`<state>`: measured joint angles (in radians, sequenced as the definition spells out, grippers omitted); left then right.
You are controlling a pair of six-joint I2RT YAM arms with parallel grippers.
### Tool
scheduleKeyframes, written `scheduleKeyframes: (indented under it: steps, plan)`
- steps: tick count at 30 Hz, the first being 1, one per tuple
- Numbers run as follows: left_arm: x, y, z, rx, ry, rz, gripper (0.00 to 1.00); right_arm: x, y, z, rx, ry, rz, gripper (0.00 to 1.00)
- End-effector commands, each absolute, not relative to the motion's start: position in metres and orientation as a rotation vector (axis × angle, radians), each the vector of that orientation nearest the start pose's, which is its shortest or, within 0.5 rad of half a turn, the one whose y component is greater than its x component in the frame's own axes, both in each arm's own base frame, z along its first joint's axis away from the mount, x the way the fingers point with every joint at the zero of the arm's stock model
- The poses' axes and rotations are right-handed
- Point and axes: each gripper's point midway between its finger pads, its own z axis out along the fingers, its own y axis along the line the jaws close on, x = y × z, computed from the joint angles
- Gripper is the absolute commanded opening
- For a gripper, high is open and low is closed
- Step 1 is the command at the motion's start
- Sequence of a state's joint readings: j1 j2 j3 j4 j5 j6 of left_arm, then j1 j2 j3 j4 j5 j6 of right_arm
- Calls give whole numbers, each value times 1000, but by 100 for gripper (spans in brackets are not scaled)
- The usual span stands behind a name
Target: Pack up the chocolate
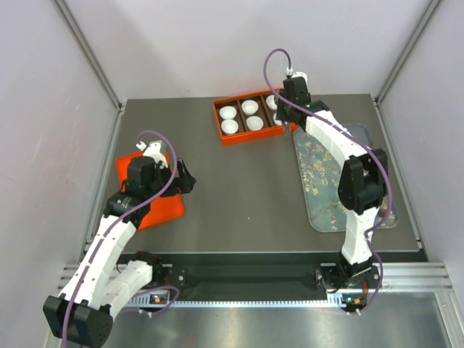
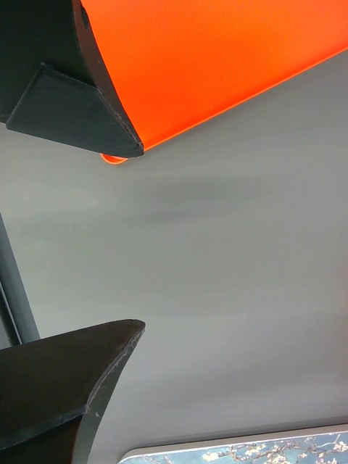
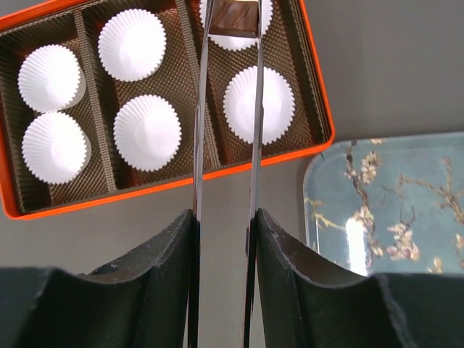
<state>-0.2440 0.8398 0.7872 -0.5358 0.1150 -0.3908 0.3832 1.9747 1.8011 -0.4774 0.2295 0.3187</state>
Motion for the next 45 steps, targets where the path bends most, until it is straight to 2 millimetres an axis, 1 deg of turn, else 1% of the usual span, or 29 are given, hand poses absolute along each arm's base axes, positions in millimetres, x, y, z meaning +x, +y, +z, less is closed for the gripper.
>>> scheduleKeyframes:
  steps: [1,4,7,11,15,16,18,19,22,26,34,39,45]
  plan:
    - [260,-102,196,-78,2157,-485,98,550,199,237,16,2022,195,36]
    - [260,-102,196,-77,2159,-488,98,558,201,235,9,2010,187,37]
    - [260,-102,195,-79,2160,-485,98,565,201,218,9,2026,165,37]
    - [260,-101,195,-82,2161,-480,98,572,205,208,5,2028,175,38]
    - [260,-101,194,-83,2165,-477,98,579,209,204,5,2015,181,38]
    - [261,-100,193,-84,2166,-473,98,581,210,199,1,2021,179,39]
    - [261,-100,194,-85,2167,-473,98,584,210,197,1,2019,171,39]
    - [261,-99,193,-88,2168,-471,98,585,210,189,1,2030,166,39]
    - [261,-99,192,-91,2172,-465,98,586,208,177,5,2048,146,39]
    - [262,-100,191,-89,2177,-469,98,590,205,167,-1,2053,112,40]
    - [262,-100,189,-91,2186,-467,98,598,203,160,-19,2047,88,41]
    - [264,-100,188,-90,2189,-466,98,601,203,162,-21,2040,89,46]
    - [263,-100,189,-91,2188,-465,98,604,200,168,-12,2026,81,47]
